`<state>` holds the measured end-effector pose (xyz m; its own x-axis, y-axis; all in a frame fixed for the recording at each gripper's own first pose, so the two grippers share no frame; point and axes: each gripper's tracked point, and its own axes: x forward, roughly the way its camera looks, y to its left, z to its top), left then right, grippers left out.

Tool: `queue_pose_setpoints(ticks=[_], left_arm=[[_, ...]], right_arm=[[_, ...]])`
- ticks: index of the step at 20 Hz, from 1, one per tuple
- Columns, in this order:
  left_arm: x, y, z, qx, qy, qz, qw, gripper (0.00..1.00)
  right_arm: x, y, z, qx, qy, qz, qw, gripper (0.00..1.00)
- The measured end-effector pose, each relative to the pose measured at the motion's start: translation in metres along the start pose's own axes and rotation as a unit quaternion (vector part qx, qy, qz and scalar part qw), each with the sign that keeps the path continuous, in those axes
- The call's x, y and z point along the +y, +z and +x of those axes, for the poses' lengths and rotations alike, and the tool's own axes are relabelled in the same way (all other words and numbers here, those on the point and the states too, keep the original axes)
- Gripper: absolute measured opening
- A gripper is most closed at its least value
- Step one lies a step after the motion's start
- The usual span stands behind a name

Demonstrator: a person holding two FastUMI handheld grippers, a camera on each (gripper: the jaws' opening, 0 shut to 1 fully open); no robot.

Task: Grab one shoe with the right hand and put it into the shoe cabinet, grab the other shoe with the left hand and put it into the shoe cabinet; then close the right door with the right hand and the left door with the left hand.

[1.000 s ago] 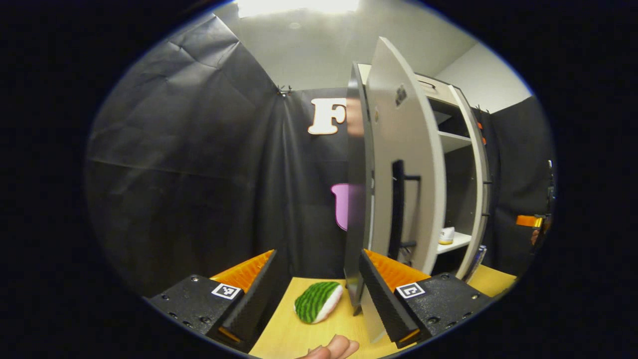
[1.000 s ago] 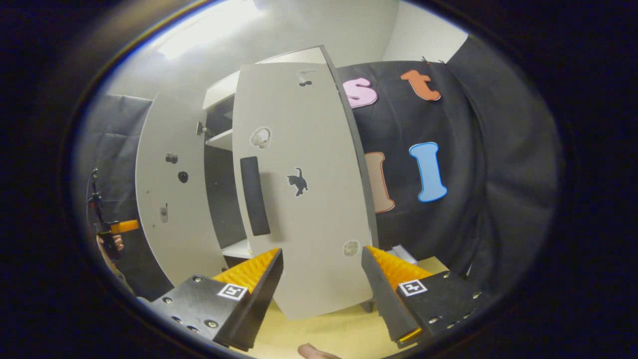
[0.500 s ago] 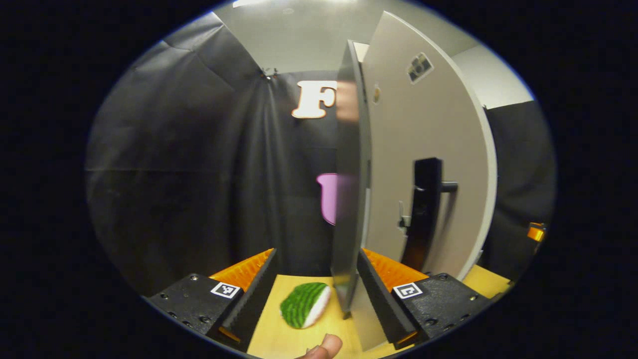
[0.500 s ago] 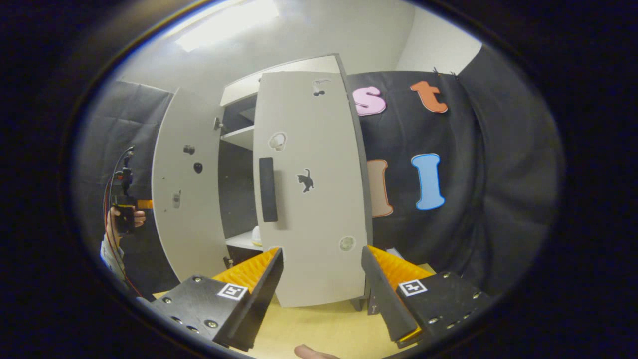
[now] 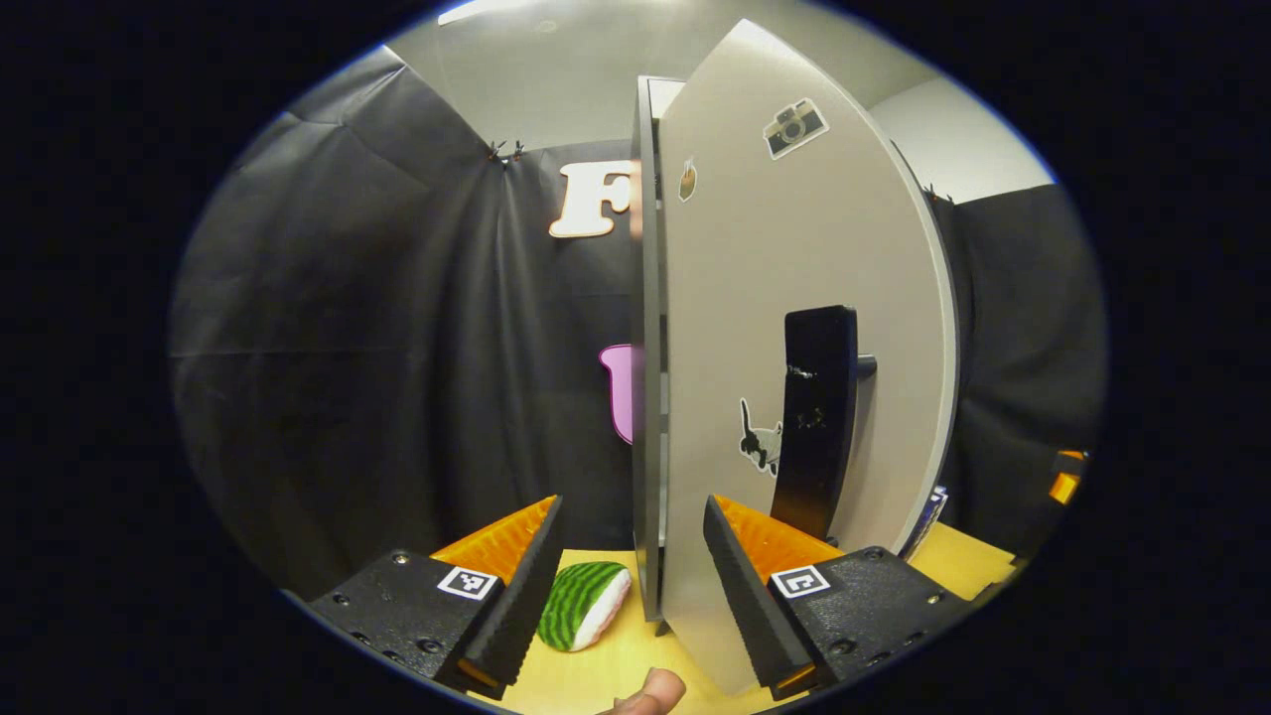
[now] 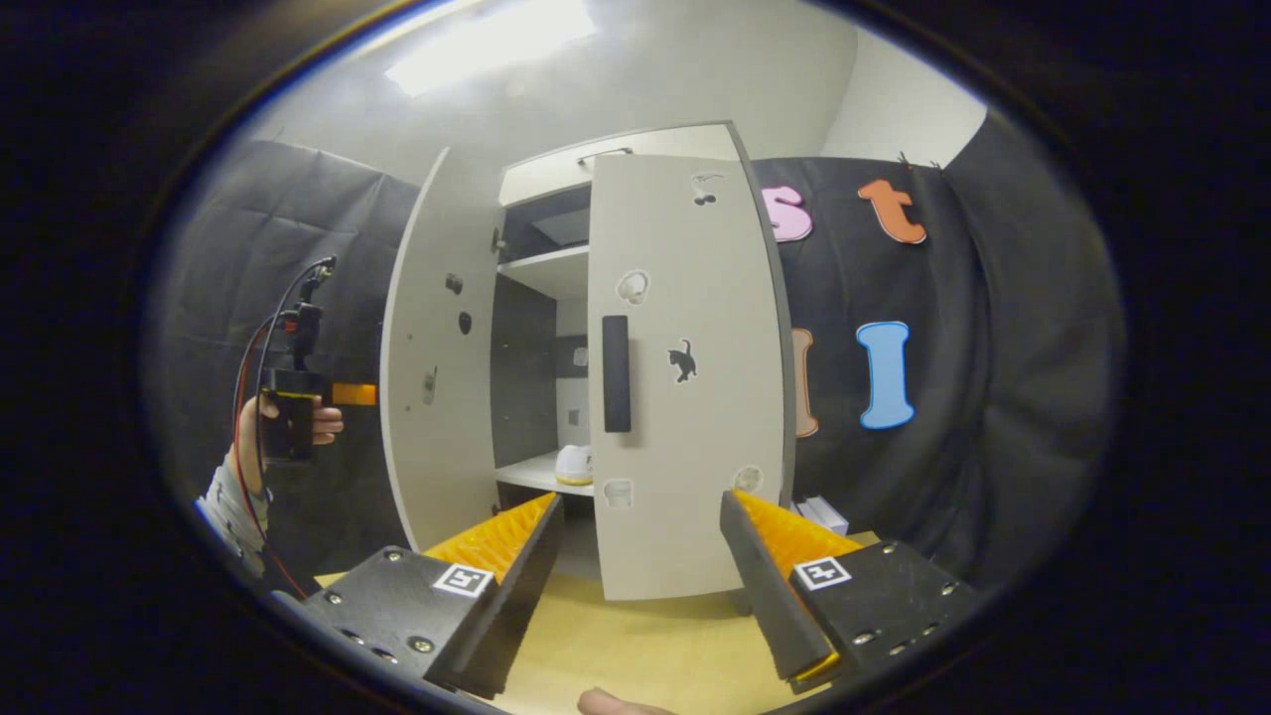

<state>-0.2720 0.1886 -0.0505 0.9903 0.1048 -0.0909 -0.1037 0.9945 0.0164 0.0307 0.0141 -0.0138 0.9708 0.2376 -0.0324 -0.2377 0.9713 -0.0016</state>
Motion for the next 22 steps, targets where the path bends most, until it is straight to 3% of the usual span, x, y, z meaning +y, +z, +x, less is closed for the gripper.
queue_pose_setpoints(ticks=[1, 6, 13, 16, 17, 18, 20, 22], left_arm=[[0.0, 0.0, -0.001, -0.004, 0.0, 0.005, 1.0, 0.85], [-0.001, 0.003, 0.0, -0.007, 0.007, 0.02, 1.0, 0.84], [0.001, 0.007, 0.002, -0.027, 0.043, 0.055, 0.997, 0.83], [-0.006, 0.008, 0.003, -0.023, 0.014, 0.045, 0.999, 0.84], [-0.009, 0.004, 0.002, -0.014, -0.004, 0.039, 0.999, 0.84], [-0.013, -0.002, -0.002, 0.001, -0.025, 0.032, 0.999, 0.84], [-0.022, -0.014, -0.019, 0.027, -0.063, 0.022, 0.997, 0.85], [-0.018, -0.018, -0.046, 0.033, -0.068, 0.013, 0.997, 0.87]], right_arm=[[0.004, -0.002, -0.002, 0.005, -0.005, 0.0, 1.0, 0.94], [-0.005, -0.015, -0.012, 0.027, -0.081, 0.012, 0.996, 0.94], [-0.005, -0.027, -0.004, 0.039, -0.101, -0.007, 0.994, 0.95], [-0.004, -0.03, -0.001, 0.039, -0.107, -0.009, 0.993, 0.94], [-0.003, -0.03, -0.001, 0.041, -0.106, -0.011, 0.993, 0.89], [-0.002, -0.029, 0.0, 0.043, -0.107, -0.012, 0.993, 0.94], [-0.002, -0.024, 0.0, 0.046, -0.114, -0.018, 0.992, 0.95], [-0.003, -0.012, -0.001, 0.04, -0.118, -0.023, 0.992, 0.95]])
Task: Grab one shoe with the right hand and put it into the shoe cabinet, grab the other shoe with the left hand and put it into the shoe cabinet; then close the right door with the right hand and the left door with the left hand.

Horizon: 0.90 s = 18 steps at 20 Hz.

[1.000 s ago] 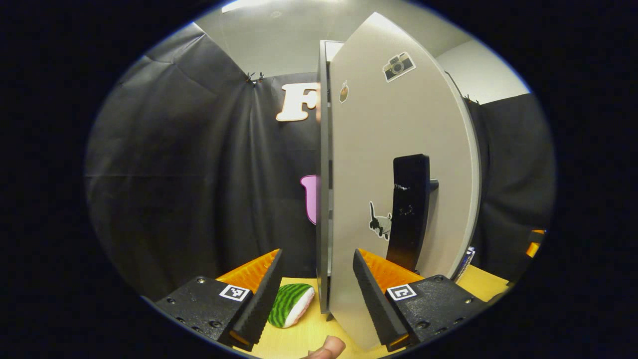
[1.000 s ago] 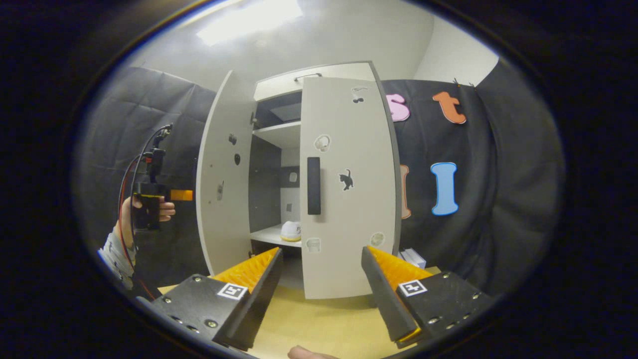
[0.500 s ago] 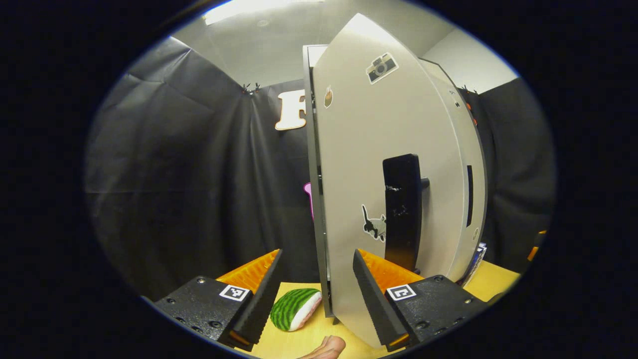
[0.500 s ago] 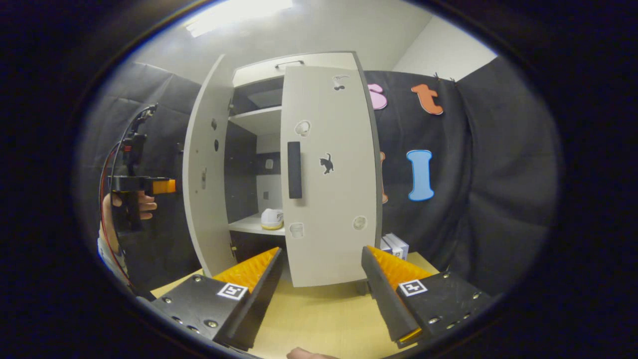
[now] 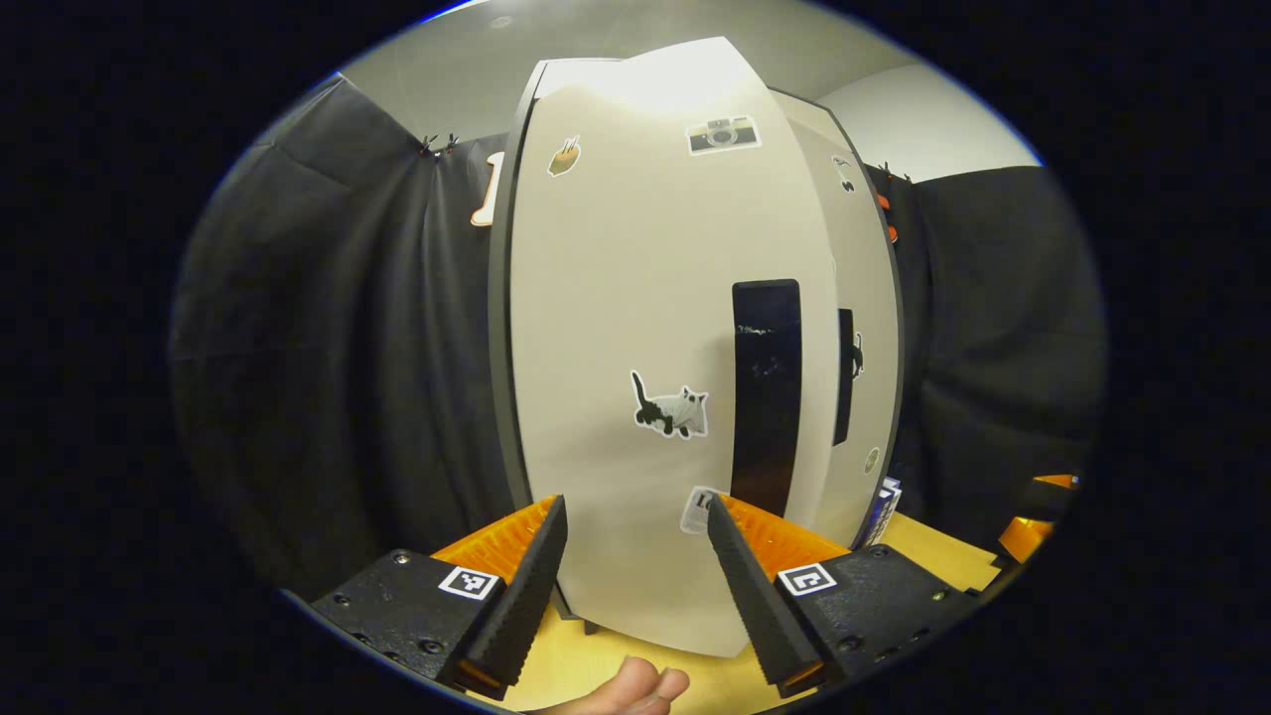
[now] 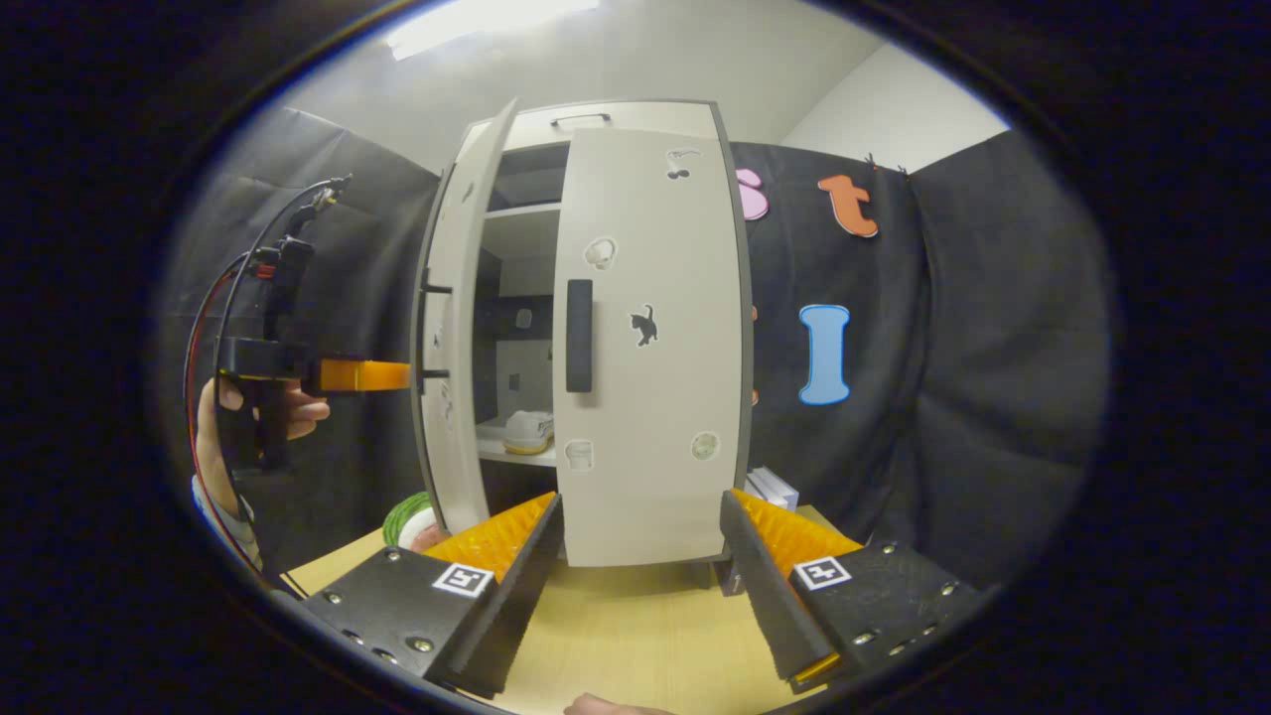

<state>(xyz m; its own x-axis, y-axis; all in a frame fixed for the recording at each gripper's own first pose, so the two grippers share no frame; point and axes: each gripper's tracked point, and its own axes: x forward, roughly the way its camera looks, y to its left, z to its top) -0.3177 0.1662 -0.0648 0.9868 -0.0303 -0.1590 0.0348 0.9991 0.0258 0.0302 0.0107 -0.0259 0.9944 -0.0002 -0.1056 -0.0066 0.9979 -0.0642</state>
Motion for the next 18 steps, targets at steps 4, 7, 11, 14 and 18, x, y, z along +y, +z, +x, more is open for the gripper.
queue_pose_setpoints(ticks=[4, 7, 11, 14, 18], left_arm=[[-0.012, -0.015, -0.042, -0.001, -0.008, 0.007, 1.0, 0.89], [-0.012, -0.018, -0.048, -0.007, 0.011, 0.028, 1.0, 0.89], [-0.008, -0.022, -0.079, -0.012, 0.03, 0.028, 0.999, 0.89], [-0.006, -0.019, -0.102, -0.025, 0.037, 0.003, 0.999, 0.89], [-0.007, -0.019, -0.135, -0.031, 0.032, 0.004, 0.999, 0.89]], right_arm=[[-0.014, 0.017, -0.008, -0.01, -0.018, 0.005, 1.0, 0.94], [-0.024, 0.021, -0.012, -0.008, -0.03, 0.006, 1.0, 0.94], [-0.024, 0.024, -0.015, -0.01, -0.03, 0.001, 0.999, 0.94], [-0.021, 0.027, -0.023, -0.015, -0.024, -0.002, 1.0, 0.94], [-0.021, 0.027, -0.028, -0.019, -0.023, -0.024, 0.999, 0.94]])
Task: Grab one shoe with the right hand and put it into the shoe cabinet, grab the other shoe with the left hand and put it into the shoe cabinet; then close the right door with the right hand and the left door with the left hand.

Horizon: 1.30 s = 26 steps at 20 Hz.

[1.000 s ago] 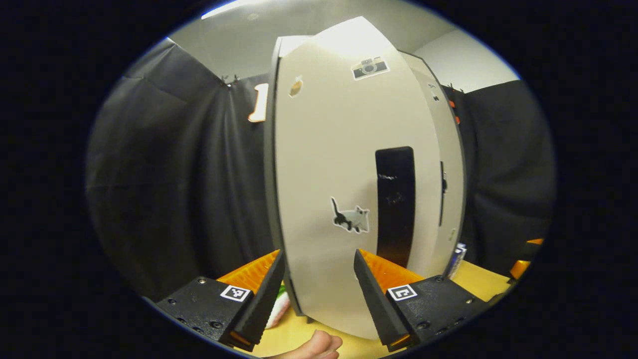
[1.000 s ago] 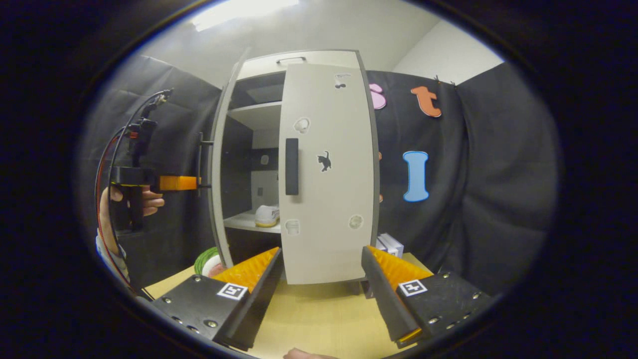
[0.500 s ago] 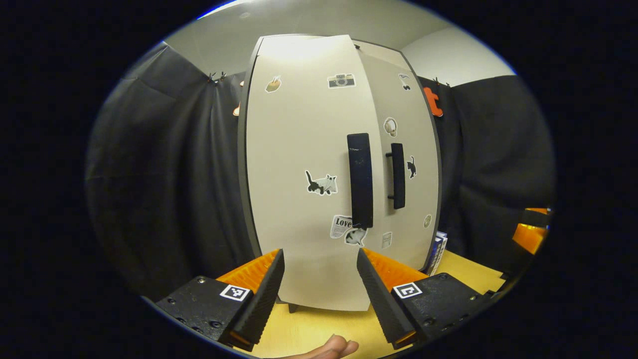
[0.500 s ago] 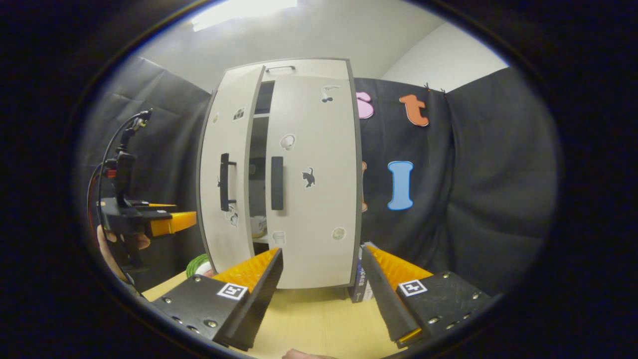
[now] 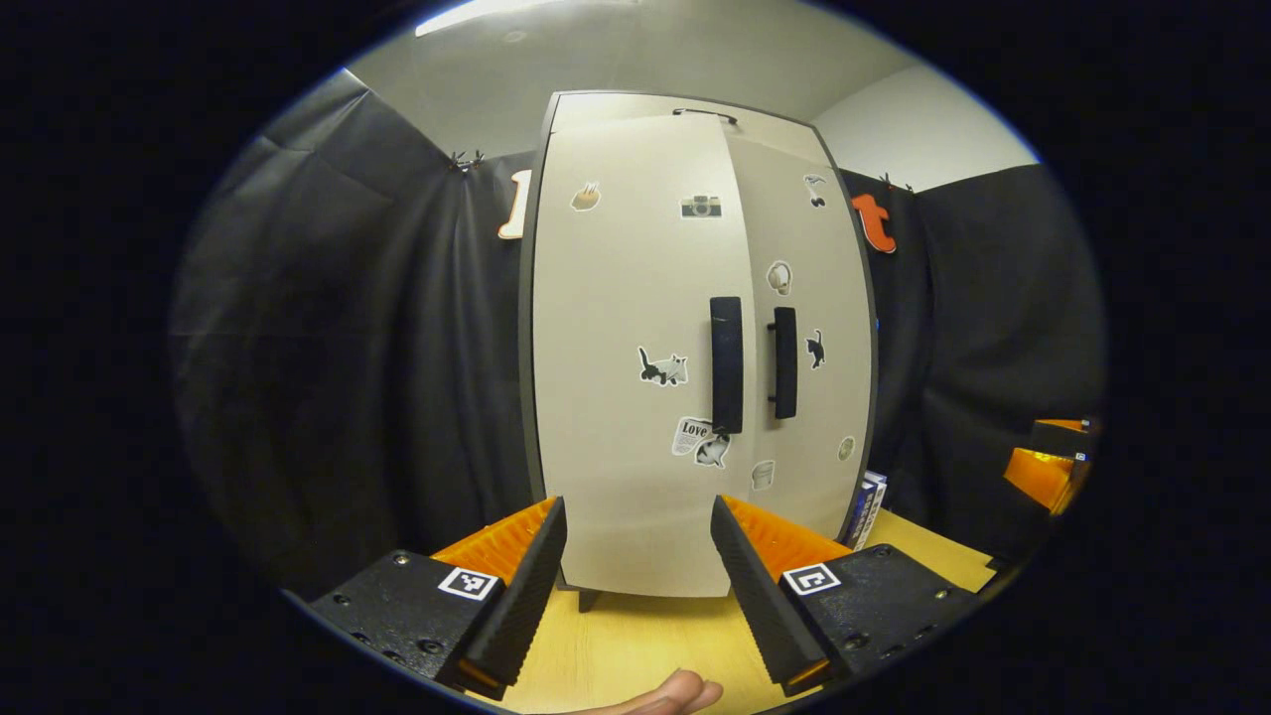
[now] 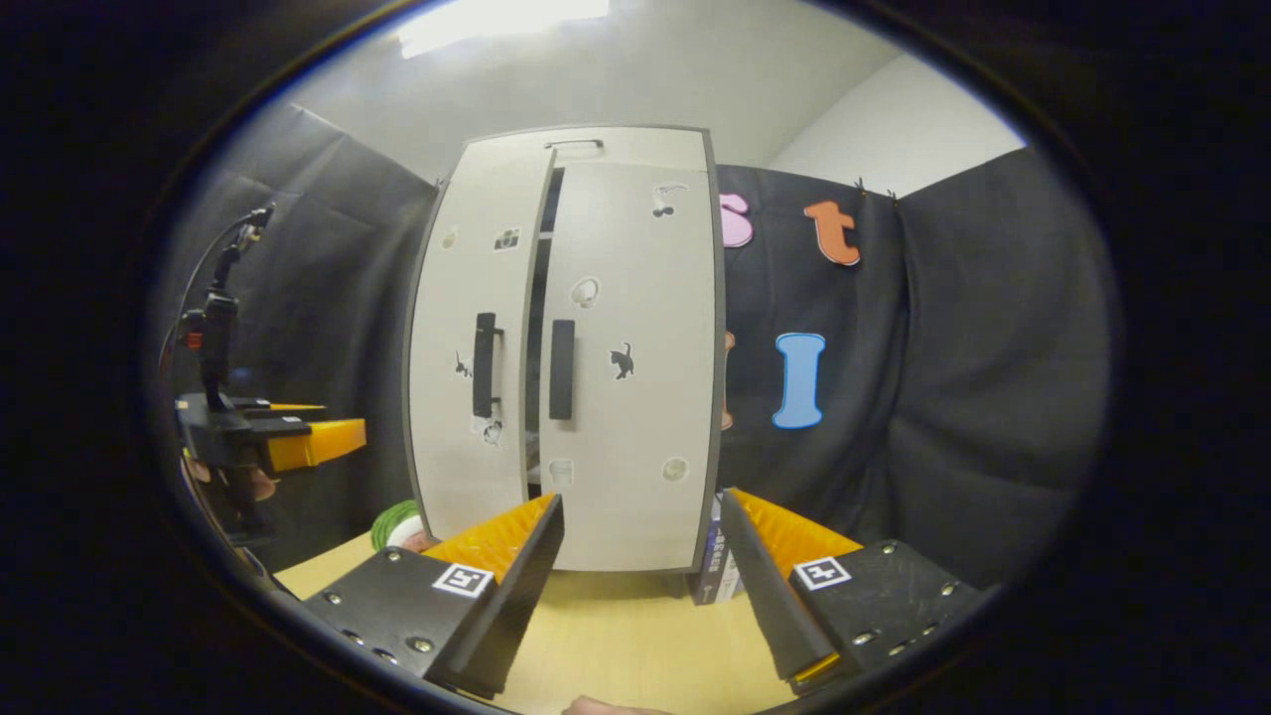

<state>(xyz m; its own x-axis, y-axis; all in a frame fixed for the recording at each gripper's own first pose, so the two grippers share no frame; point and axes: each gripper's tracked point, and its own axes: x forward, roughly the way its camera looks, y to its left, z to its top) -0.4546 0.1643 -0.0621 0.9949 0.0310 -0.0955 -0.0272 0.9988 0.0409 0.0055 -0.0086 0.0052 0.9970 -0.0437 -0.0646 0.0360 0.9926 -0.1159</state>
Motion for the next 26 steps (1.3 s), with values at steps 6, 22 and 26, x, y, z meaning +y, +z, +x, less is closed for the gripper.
queue_pose_setpoints(ticks=[6, 22, 26], left_arm=[[-0.013, -0.014, -0.044, 0.001, -0.001, -0.022, 1.0, 0.89], [-0.007, 0.003, -0.108, -0.049, 0.023, -0.016, 0.998, 0.91], [-0.018, -0.001, -0.116, -0.039, 0.011, -0.016, 0.999, 0.91]], right_arm=[[0.001, -0.005, -0.008, -0.004, 0.008, 0.012, 1.0, 0.89], [0.025, 0.017, -0.049, -0.051, 0.038, 0.009, 0.998, 0.94], [0.032, 0.014, -0.06, -0.046, 0.058, 0.014, 0.997, 0.94]])
